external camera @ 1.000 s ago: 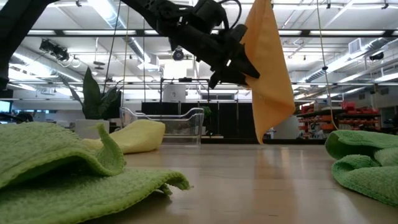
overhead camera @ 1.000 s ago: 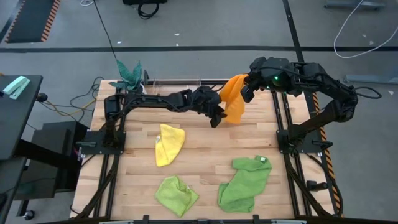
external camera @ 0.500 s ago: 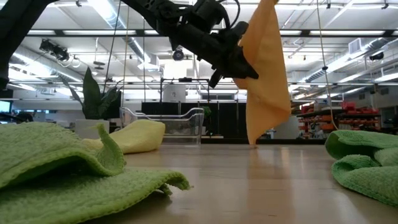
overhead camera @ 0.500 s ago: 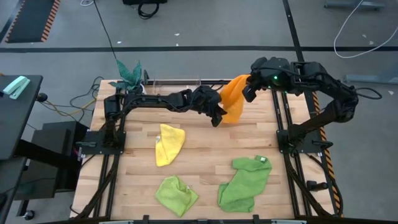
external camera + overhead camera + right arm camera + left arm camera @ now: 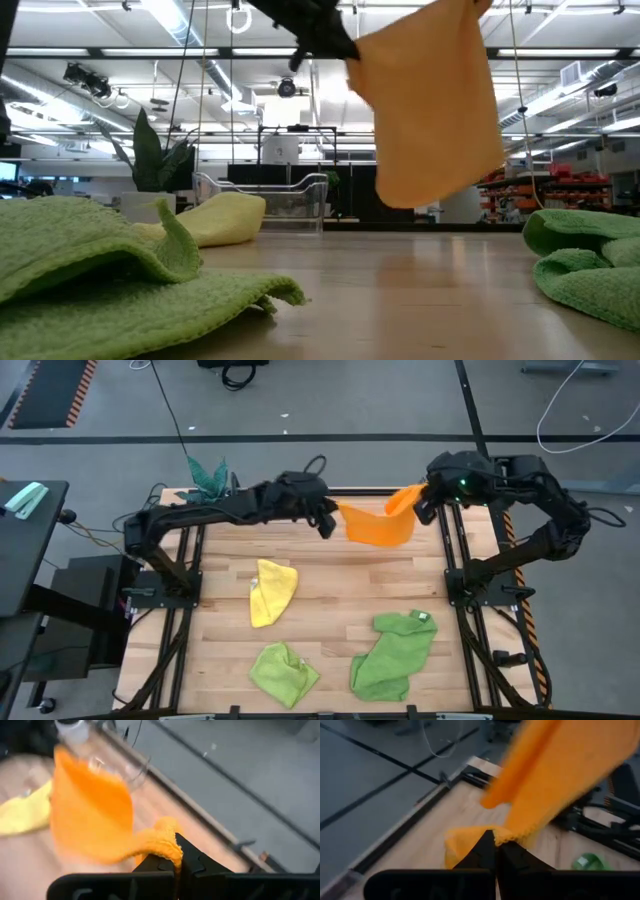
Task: Fold microfiber towels
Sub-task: Fold the orange towel
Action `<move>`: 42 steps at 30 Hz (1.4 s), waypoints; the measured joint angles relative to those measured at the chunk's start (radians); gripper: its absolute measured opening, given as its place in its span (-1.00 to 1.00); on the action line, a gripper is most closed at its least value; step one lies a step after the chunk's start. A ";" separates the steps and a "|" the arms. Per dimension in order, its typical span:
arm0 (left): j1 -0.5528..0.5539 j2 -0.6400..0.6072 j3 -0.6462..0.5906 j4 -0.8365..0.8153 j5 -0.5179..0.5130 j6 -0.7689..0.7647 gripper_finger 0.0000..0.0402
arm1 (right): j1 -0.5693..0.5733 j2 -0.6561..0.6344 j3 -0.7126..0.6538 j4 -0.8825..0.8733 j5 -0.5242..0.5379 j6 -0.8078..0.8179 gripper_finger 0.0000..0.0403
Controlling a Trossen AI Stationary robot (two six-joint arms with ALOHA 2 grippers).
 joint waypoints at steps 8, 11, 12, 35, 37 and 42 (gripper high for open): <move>0.008 -0.086 0.000 -0.054 -0.039 0.000 -0.98 | 0.092 -0.021 0.000 -0.064 -0.144 0.078 -1.00; 0.013 -0.088 0.000 -0.067 -0.043 -0.007 -0.98 | 0.091 -0.025 -0.007 -0.064 -0.208 0.098 -1.00; 0.015 -0.091 -0.001 -0.082 -0.043 -0.011 -0.98 | 0.092 -0.025 -0.008 -0.063 -0.221 0.102 -1.00; 0.037 -0.122 0.000 -0.301 -0.049 -0.041 -0.98 | 0.114 -0.076 -0.401 -0.056 -0.328 0.121 -1.00; 0.029 -0.117 -0.001 -0.328 -0.050 -0.058 -0.99 | 0.104 -0.081 -0.400 -0.058 -0.287 0.134 -1.00; 0.024 -0.104 -0.002 -0.287 -0.054 -0.059 -0.99 | 0.038 -0.080 -0.393 -0.064 -0.221 0.114 -1.00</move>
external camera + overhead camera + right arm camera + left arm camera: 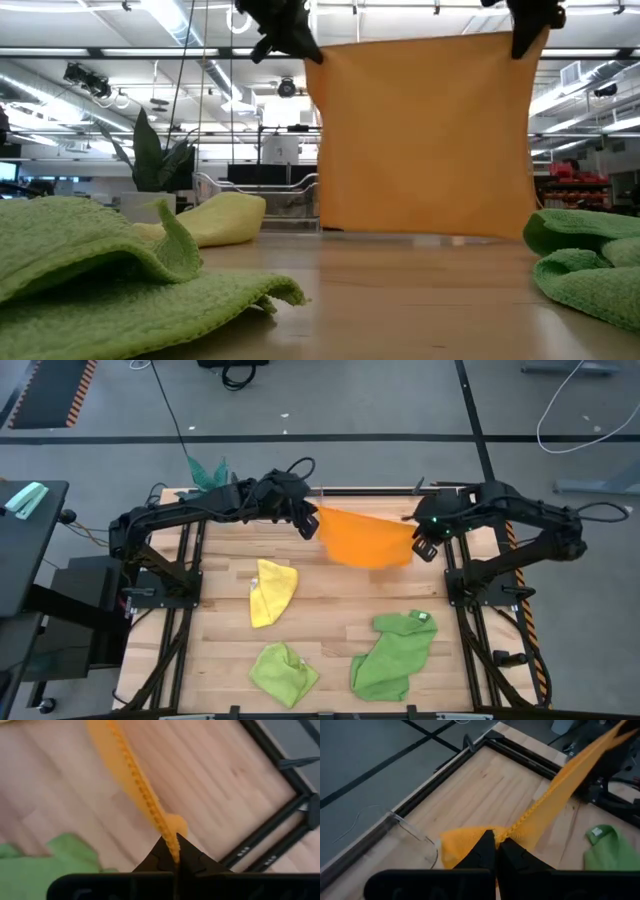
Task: Fold microfiber towels
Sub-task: Fold the orange towel
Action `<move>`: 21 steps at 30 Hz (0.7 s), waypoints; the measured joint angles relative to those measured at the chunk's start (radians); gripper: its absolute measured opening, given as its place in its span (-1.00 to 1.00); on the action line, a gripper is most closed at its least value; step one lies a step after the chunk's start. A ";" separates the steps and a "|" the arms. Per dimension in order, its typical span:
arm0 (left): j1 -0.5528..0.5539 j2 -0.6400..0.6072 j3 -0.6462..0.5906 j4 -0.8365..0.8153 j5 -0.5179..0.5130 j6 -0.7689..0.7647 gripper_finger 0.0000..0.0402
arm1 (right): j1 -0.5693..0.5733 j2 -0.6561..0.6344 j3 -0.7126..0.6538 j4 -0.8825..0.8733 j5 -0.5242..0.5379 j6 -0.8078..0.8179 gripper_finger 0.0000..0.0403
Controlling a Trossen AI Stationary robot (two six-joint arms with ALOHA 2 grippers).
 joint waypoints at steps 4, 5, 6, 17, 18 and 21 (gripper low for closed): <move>0.040 0.007 0.001 0.048 0.000 0.000 -0.99 | -0.113 0.008 0.000 0.015 0.003 -0.084 -1.00; 0.053 0.008 0.001 0.049 0.001 0.000 -0.99 | -0.144 0.009 0.000 0.025 0.003 -0.106 -1.00; 0.068 0.009 0.001 0.054 0.003 0.000 -0.99 | -0.176 0.010 0.000 0.039 0.003 -0.127 -1.00; 0.142 0.009 0.000 0.128 0.059 -0.005 -0.99 | -0.454 0.044 0.001 0.129 -0.015 -0.317 -1.00; 0.139 0.009 0.001 0.107 0.075 -0.016 -0.99 | -0.457 0.047 0.001 0.125 -0.030 -0.318 -1.00; 0.109 0.010 0.001 0.005 0.075 -0.026 -0.99 | -0.431 0.048 0.001 0.108 -0.066 -0.306 -1.00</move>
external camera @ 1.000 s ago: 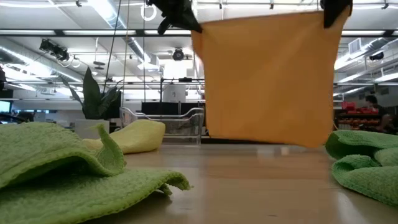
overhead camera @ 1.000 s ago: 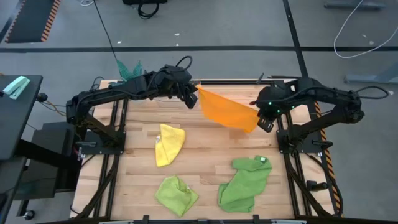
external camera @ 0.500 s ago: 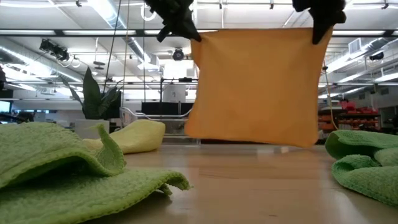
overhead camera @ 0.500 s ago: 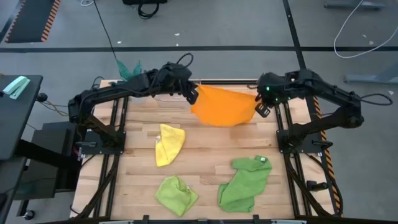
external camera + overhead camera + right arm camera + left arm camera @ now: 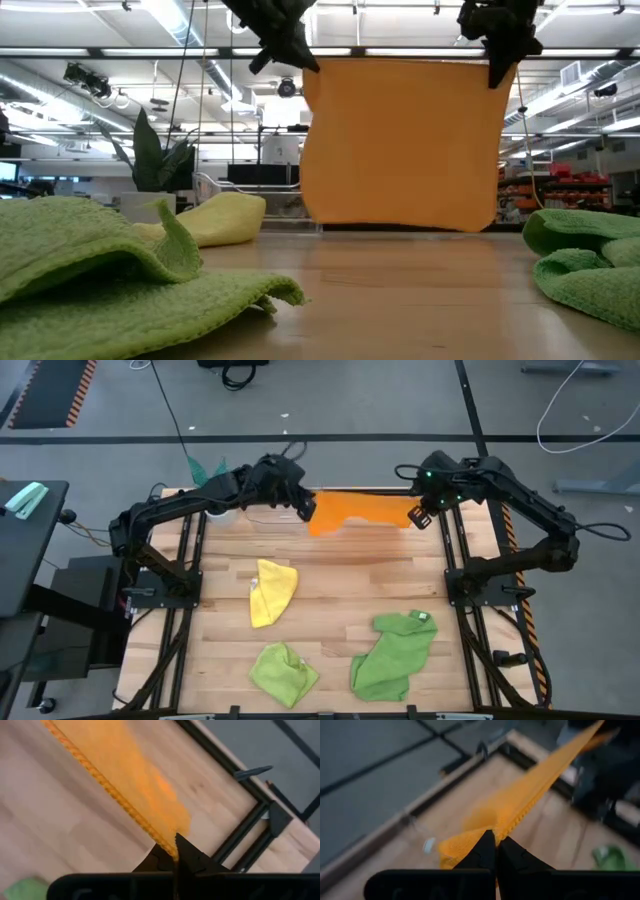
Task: Fold microfiber towels
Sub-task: Fold the orange towel
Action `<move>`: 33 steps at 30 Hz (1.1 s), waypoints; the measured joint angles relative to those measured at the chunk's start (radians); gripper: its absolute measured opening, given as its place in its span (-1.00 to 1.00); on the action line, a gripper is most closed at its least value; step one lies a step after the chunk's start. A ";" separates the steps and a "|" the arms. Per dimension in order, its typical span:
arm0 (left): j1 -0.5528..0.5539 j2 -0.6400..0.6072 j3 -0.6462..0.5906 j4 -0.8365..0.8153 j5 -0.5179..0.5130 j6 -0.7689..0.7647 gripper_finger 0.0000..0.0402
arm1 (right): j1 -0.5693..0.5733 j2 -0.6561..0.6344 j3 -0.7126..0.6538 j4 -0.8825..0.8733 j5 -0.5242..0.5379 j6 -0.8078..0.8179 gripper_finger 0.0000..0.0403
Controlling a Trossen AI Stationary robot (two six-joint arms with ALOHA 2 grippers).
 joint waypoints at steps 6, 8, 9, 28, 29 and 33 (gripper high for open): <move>-0.073 0.054 0.000 -0.119 0.001 -0.044 -0.99 | 0.106 -0.002 -0.024 -0.062 -0.030 0.097 -1.00; -0.093 0.080 0.000 -0.155 0.015 -0.055 -0.99 | 0.156 -0.004 -0.062 -0.065 -0.051 0.136 -1.00; -0.105 0.095 0.000 -0.164 0.018 -0.056 -0.99 | 0.183 -0.005 -0.085 -0.064 -0.055 0.153 -1.00; -0.331 0.148 -0.024 -0.248 0.158 -0.202 -0.99 | 0.638 -0.119 -0.485 0.148 -0.216 0.601 -1.00; -0.336 0.148 -0.037 -0.240 0.174 -0.215 -0.99 | 0.653 -0.121 -0.499 0.164 -0.224 0.623 -1.00; -0.358 0.148 -0.110 -0.173 0.213 -0.265 -0.99 | 0.722 -0.125 -0.538 0.224 -0.238 0.689 -1.00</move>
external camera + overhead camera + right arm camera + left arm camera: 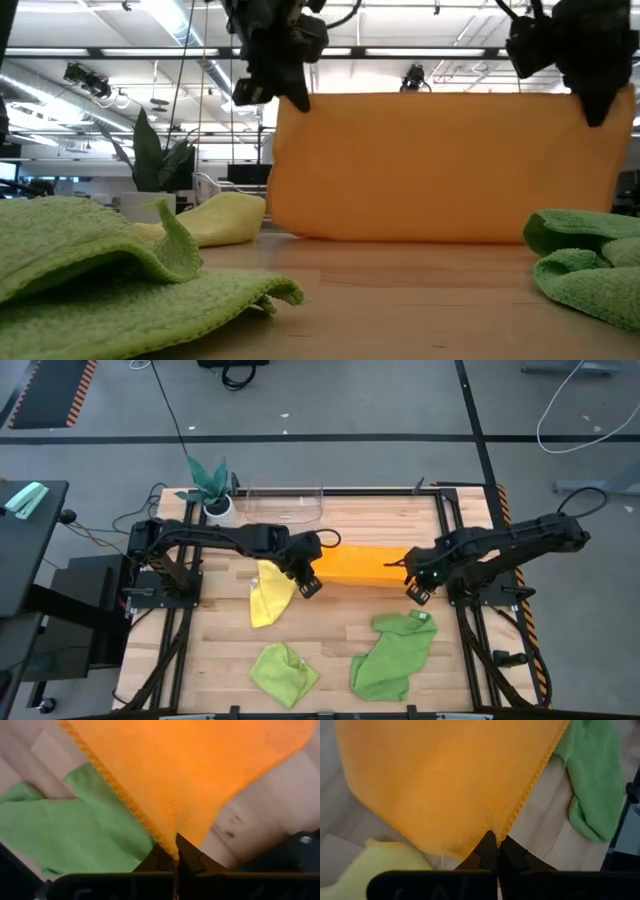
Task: Fold microfiber towels
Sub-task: Fold the orange towel
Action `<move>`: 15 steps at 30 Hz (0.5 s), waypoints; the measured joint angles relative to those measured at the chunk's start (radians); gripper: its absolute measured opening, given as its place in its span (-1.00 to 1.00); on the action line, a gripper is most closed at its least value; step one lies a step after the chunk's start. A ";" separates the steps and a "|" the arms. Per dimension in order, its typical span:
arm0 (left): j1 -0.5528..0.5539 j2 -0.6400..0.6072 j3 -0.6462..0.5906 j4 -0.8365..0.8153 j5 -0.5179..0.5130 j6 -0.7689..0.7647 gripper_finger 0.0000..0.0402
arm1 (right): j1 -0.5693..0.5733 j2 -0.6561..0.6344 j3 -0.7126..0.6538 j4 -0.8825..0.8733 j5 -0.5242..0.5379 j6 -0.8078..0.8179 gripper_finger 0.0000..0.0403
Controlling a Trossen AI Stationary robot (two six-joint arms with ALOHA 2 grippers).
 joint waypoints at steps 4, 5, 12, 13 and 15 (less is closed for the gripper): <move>-0.002 0.000 -0.078 0.108 0.018 -0.052 -0.99 | 0.025 0.000 -0.035 0.040 -0.007 0.032 -1.00; 0.000 0.000 -0.095 0.127 0.028 -0.060 -0.99 | 0.026 0.000 -0.043 0.041 -0.012 0.035 -1.00; 0.000 0.000 -0.179 0.206 0.081 -0.104 -0.99 | 0.028 0.000 -0.083 0.085 -0.035 0.039 -1.00; 0.000 0.000 -0.188 0.217 0.099 -0.108 -0.99 | 0.028 0.000 -0.090 0.099 -0.046 0.044 -1.00; -0.006 0.000 -0.199 0.237 0.118 -0.116 -0.99 | 0.028 0.000 -0.111 0.121 -0.065 0.051 -1.00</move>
